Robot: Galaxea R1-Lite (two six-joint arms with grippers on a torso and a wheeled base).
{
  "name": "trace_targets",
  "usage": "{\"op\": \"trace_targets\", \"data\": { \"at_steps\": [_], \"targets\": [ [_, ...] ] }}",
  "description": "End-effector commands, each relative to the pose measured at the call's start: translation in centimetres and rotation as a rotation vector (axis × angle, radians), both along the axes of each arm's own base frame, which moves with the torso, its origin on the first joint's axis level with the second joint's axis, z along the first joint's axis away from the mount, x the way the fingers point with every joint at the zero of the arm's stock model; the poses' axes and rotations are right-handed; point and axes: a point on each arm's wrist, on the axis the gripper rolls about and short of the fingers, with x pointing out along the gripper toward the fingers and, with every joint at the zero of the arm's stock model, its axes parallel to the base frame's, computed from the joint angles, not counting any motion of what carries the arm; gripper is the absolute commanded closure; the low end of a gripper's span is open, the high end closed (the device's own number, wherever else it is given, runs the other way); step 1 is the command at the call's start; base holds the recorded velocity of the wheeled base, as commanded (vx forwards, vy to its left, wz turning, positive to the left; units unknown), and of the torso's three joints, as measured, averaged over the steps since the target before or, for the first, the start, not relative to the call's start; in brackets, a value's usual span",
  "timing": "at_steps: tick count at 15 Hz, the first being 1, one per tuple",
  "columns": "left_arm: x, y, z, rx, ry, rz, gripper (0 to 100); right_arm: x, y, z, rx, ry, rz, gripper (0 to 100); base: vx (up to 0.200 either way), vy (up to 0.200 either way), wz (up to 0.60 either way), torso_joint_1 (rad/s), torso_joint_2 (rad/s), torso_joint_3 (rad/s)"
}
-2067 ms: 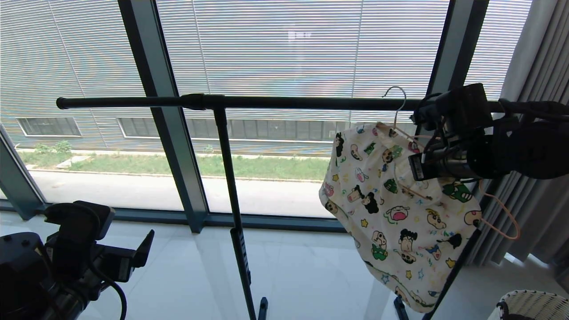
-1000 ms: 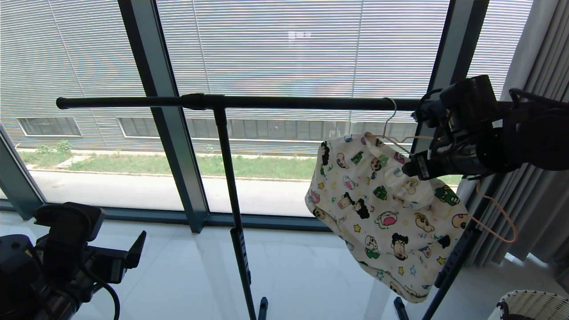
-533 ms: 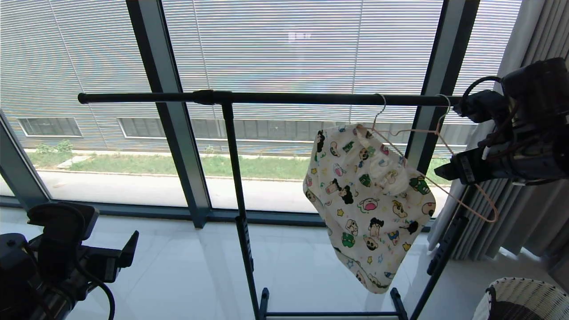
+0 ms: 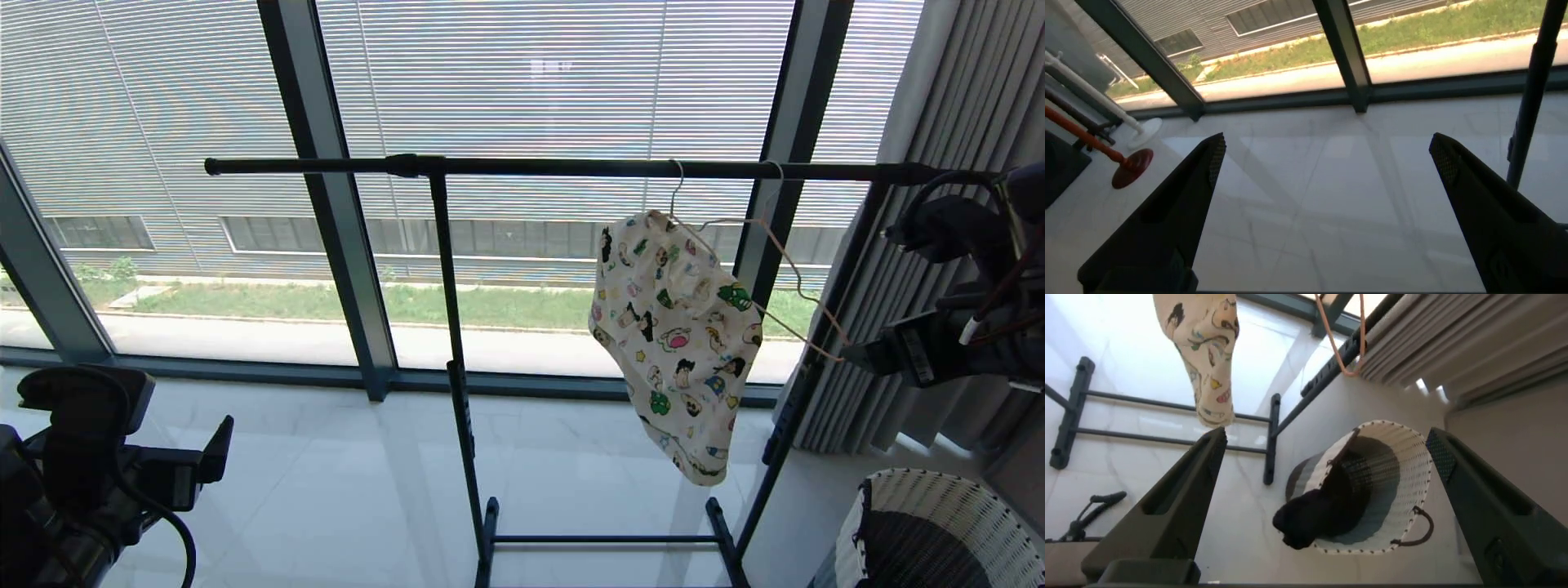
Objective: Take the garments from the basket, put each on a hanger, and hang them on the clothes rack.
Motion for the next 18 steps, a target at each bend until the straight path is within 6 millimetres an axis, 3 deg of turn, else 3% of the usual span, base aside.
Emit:
{"op": "trace_targets", "data": {
  "at_steps": [1,7,13,18],
  "targets": [
    [-0.1,0.4,0.4,0.001,-0.023,0.021,0,-2.2,-1.4,0.5,-0.004,-0.032,-0.005,0,-0.200,0.000,0.00,0.002,0.00,-0.002],
    [-0.5,0.4,0.6,-0.001,-0.039,0.026,0,-5.7,-3.4,0.0,-0.024,-0.058,-0.009,0,-0.200,0.000,0.00,0.001,0.00,0.004],
    [-0.8,0.4,1.0,0.001,-0.060,0.026,0,-7.9,-4.3,-0.5,-0.057,-0.075,0.016,0,0.000,0.000,0.00,0.000,0.00,0.000],
    [-1.1,0.4,1.2,0.001,-0.075,0.026,0,-8.1,-4.3,-0.3,-0.055,-0.084,0.017,0,0.000,0.000,0.00,-0.022,0.05,0.028]
  ]
}}
